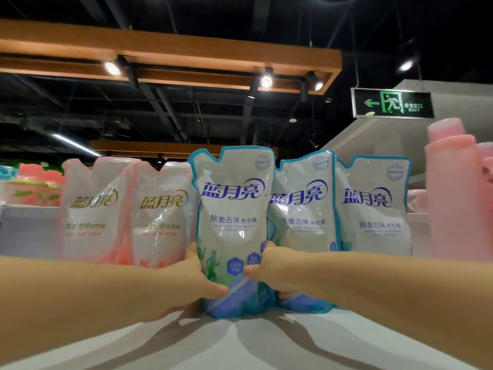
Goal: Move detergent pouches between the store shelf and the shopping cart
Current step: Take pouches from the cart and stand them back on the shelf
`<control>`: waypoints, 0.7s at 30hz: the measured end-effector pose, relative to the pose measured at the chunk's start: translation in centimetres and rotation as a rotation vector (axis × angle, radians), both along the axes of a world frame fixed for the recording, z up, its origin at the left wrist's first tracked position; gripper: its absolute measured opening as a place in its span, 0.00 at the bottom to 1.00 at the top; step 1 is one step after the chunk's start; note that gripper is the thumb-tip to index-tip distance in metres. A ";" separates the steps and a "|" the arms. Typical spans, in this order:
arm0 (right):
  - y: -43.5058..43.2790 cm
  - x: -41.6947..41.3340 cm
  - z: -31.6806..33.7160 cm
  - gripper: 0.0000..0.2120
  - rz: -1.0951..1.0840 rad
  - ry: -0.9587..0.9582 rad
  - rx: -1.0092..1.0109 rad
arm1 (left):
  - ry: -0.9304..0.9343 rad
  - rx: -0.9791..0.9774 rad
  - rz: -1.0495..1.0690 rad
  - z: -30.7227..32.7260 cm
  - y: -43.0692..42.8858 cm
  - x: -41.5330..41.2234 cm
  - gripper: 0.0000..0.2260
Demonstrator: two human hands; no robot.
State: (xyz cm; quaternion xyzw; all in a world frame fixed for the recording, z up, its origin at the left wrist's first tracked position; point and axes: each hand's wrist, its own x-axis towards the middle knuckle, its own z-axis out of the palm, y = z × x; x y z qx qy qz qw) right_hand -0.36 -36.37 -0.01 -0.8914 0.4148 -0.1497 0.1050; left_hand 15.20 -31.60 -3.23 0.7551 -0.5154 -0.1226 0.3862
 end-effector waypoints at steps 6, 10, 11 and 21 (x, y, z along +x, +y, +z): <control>-0.7 0.0 0.3 0.21 0.024 0.133 -0.173 | -0.127 0.046 0.121 -0.1 -1.2 0.0 0.47; -0.6 0.0 0.0 0.19 0.045 0.220 -0.262 | -0.132 0.043 0.108 -0.1 -1.0 -0.3 0.44; -0.5 0.2 -0.2 0.19 0.058 0.225 -0.252 | -0.144 0.040 0.114 -0.1 -1.0 -0.4 0.43; -0.5 1.0 -1.3 0.20 0.023 0.241 -0.258 | -0.164 0.068 0.109 0.1 -1.1 -0.4 0.41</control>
